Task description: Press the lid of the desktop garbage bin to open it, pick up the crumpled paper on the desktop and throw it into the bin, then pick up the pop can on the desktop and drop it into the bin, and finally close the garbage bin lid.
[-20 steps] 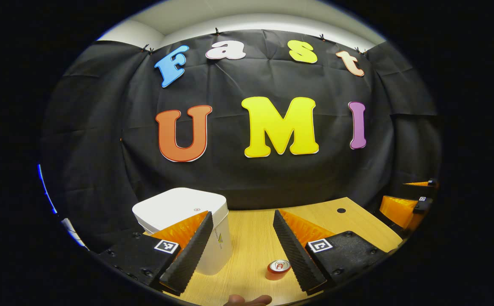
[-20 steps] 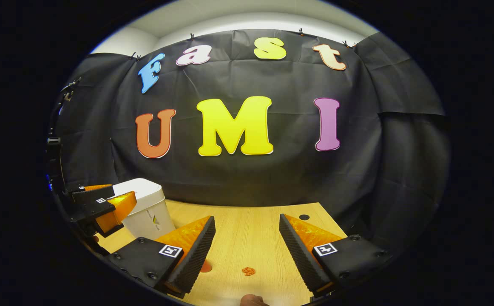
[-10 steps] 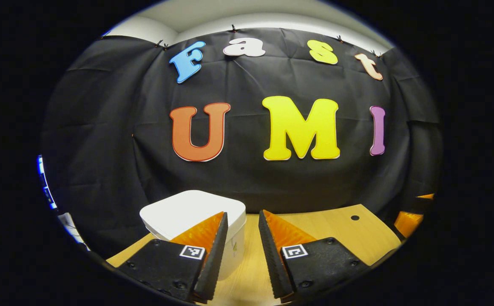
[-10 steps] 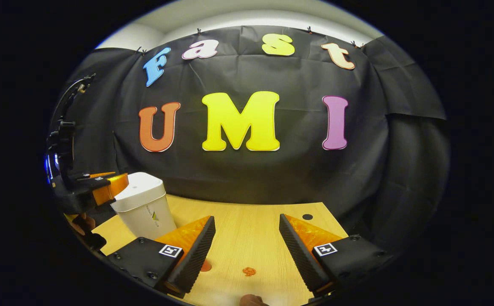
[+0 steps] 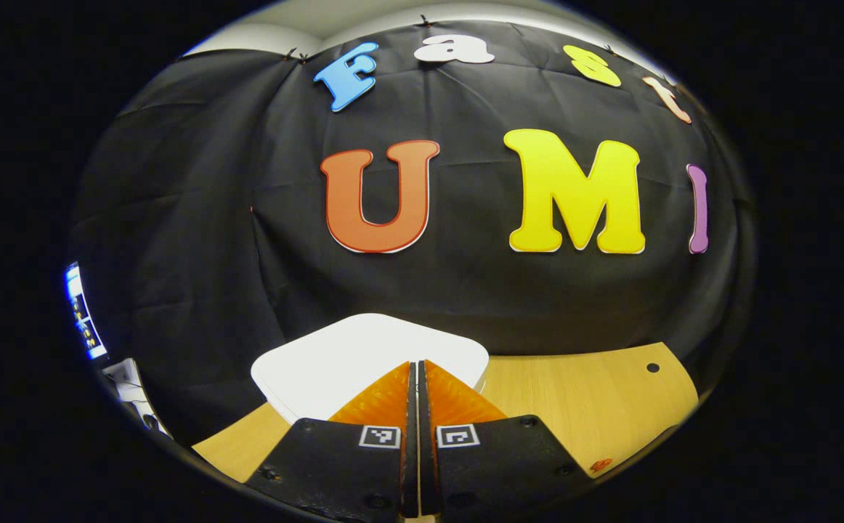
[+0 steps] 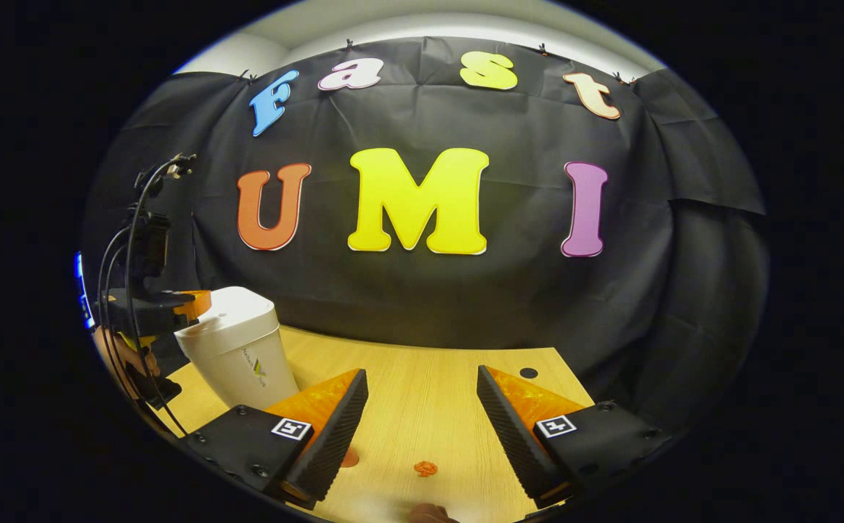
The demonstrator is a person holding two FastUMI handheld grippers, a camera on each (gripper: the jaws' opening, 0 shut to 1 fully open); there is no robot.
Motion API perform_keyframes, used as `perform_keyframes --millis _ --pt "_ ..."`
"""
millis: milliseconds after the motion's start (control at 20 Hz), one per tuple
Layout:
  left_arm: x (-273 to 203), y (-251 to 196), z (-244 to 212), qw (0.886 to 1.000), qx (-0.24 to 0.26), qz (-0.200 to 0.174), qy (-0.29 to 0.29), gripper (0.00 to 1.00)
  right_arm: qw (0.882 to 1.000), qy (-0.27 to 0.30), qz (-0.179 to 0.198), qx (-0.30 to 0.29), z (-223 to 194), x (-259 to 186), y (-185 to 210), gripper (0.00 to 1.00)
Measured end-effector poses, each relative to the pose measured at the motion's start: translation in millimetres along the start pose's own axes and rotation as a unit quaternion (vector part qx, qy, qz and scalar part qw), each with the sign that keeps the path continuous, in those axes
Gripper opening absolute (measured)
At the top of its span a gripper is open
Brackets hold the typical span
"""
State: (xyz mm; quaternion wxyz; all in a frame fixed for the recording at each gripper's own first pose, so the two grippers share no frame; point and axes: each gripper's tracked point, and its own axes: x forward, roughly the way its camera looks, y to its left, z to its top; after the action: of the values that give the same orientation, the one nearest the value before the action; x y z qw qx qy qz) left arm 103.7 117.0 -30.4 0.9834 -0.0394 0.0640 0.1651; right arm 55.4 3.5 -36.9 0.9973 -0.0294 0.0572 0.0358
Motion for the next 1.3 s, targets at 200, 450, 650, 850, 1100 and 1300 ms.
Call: perform_keyframes --millis 200,450,650,850,1100,1300 --pt "15.6 -1.0 1.0 1.000 0.004 0.000 0.006 0.02 1.000 0.010 0.007 -0.011 -6.5 5.0 6.1 0.96" --pt "25.7 -3.8 -20.8 0.998 -0.002 0.005 0.061 0.03 1.000 0.011 -0.001 -0.009 -6.3 13.2 -0.5 0.95" --pt "23.9 -4.2 -18.7 0.998 -0.007 0.010 0.068 0.03 1.000 0.020 -0.002 -0.002 -12.4 15.0 -4.7 0.95" --pt "24.5 0.3 -25.4 0.996 0.021 0.026 0.077 0.03 1.000 0.029 -0.004 0.008 -20.8 16.0 -9.5 0.95" --pt "25.1 2.0 -17.5 0.998 0.028 0.027 0.041 0.04 0.999 0.029 -0.004 0.012 -24.6 10.2 -18.0 0.95" --pt "20.9 1.7 -14.7 0.998 0.048 0.026 0.044 0.04 0.999 0.031 -0.005 0.019 -27.7 4.6 -27.1 0.95"
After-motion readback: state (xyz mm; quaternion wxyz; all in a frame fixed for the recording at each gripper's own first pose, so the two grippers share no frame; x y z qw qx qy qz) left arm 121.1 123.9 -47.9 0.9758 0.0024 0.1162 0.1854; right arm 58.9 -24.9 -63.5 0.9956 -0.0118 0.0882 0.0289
